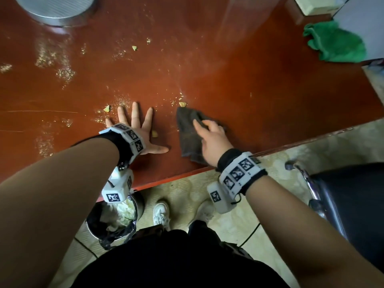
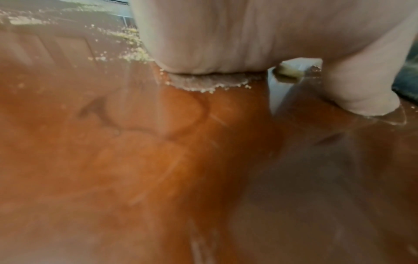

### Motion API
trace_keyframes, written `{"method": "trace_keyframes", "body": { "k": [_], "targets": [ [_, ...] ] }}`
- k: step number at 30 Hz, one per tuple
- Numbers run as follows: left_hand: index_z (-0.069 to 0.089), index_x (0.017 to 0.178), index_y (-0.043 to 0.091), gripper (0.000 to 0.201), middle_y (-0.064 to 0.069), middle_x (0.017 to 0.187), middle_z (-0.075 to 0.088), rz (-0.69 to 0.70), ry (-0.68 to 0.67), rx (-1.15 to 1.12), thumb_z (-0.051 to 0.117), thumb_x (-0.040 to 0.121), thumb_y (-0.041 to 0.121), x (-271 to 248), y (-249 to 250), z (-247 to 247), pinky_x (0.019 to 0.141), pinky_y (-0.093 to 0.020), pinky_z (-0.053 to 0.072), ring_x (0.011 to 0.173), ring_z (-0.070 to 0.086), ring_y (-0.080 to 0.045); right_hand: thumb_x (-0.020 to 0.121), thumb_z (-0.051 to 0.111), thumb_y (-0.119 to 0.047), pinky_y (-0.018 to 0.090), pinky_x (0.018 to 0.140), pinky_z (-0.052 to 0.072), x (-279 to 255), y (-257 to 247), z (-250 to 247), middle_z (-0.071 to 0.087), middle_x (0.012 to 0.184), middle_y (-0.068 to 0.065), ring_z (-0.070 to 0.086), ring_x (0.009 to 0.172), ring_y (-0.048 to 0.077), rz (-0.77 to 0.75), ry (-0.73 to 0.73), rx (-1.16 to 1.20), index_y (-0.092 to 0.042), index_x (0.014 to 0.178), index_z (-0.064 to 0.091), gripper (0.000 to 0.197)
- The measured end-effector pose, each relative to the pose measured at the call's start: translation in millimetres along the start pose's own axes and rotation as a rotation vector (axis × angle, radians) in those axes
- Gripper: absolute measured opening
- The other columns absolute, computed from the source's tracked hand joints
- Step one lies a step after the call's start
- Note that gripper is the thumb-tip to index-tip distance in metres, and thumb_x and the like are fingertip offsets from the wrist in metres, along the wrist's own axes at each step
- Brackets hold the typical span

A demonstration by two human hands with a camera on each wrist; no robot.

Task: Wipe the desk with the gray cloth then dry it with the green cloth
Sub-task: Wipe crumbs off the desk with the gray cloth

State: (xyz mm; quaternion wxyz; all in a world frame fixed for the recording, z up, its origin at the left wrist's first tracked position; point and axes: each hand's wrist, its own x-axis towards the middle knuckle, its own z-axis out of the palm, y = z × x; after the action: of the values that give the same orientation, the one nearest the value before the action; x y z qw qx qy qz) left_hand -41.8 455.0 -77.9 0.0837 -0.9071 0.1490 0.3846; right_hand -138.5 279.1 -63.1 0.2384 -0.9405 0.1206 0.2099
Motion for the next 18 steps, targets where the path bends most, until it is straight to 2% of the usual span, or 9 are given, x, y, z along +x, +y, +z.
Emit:
{"method": "trace_keyframes", "body": {
  "k": [3,5,7,9,11,12,15,18],
  "targets": [
    [-0.030,0.140,0.037,0.121,-0.001,0.146,-0.042,0.002,-0.001,0.001,0.046,0.060,0.088,0.8,-1.1,0.5,0.108,-0.066,0.002,0.138,-0.025,-0.041,0.086,0.034,0.008,0.032,0.114,0.021,10.3,34.9,-37.3,0.026,0.148,0.015,0.029,0.133,0.034,0.092,0.291,0.146,-0.020,0.145,0.032,0.065],
    [-0.030,0.140,0.038,0.121,-0.001,0.146,-0.042,0.004,0.000,0.003,0.046,0.060,0.088,0.5,-1.1,0.5,0.108,-0.066,0.002,0.138,-0.025,-0.041,0.090,0.036,0.004,0.035,0.113,0.022,19.5,68.9,-64.3,0.022,0.151,0.014,0.026,0.136,0.035,0.306,0.386,0.087,-0.020,0.147,0.025,0.063],
    [-0.031,0.140,0.037,0.122,-0.002,0.146,-0.041,-0.001,0.004,0.003,0.046,0.060,0.087,0.1,-0.3,1.5,0.108,-0.065,0.002,0.138,-0.024,-0.041,0.092,0.038,0.001,0.043,0.113,0.022,29.3,97.6,-79.9,0.014,0.155,0.010,0.018,0.140,0.034,0.609,0.315,0.032,-0.022,0.150,0.014,0.066],
    [-0.031,0.140,0.037,0.122,-0.002,0.147,-0.041,-0.008,0.013,0.010,0.046,0.060,0.088,0.6,0.2,3.0,0.109,-0.065,0.003,0.139,-0.024,-0.040,0.095,0.038,-0.005,0.049,0.114,0.021,39.6,110.3,-82.6,0.010,0.156,0.008,0.014,0.141,0.034,0.751,0.212,0.003,-0.022,0.150,0.007,0.066],
    [-0.031,0.139,0.037,0.122,-0.002,0.147,-0.041,-0.010,0.014,0.017,0.046,0.060,0.088,1.3,0.7,2.5,0.108,-0.065,0.003,0.139,-0.023,-0.041,0.095,0.039,-0.007,0.048,0.115,0.021,49.2,106.8,-78.8,0.007,0.158,0.004,0.012,0.142,0.034,0.707,0.165,-0.031,-0.023,0.150,0.007,0.066],
    [-0.031,0.139,0.037,0.122,-0.002,0.146,-0.041,-0.009,0.012,0.020,0.046,0.060,0.088,1.5,0.9,1.9,0.108,-0.065,0.004,0.139,-0.023,-0.041,0.094,0.040,-0.006,0.045,0.115,0.020,53.4,99.8,-75.7,0.007,0.158,0.002,0.012,0.142,0.034,0.636,0.151,-0.054,-0.024,0.150,0.008,0.068],
    [-0.032,0.139,0.037,0.123,-0.002,0.146,-0.042,-0.006,0.006,0.024,0.048,0.060,0.087,2.2,0.6,-0.5,0.108,-0.066,0.005,0.138,-0.024,-0.041,0.090,0.046,-0.007,0.033,0.116,0.013,62.1,61.2,-59.7,0.007,0.159,-0.002,0.013,0.142,0.033,0.306,0.087,-0.121,-0.028,0.149,0.014,0.071],
    [-0.031,0.139,0.038,0.123,-0.002,0.146,-0.042,-0.004,0.005,0.026,0.048,0.059,0.087,0.8,1.1,-1.7,0.108,-0.067,0.005,0.138,-0.025,-0.041,0.091,0.037,0.002,0.032,0.117,0.009,57.6,24.4,-32.6,0.012,0.158,-0.002,0.011,0.143,0.030,0.066,0.003,-0.044,-0.029,0.148,0.023,0.065]
  ]
}}
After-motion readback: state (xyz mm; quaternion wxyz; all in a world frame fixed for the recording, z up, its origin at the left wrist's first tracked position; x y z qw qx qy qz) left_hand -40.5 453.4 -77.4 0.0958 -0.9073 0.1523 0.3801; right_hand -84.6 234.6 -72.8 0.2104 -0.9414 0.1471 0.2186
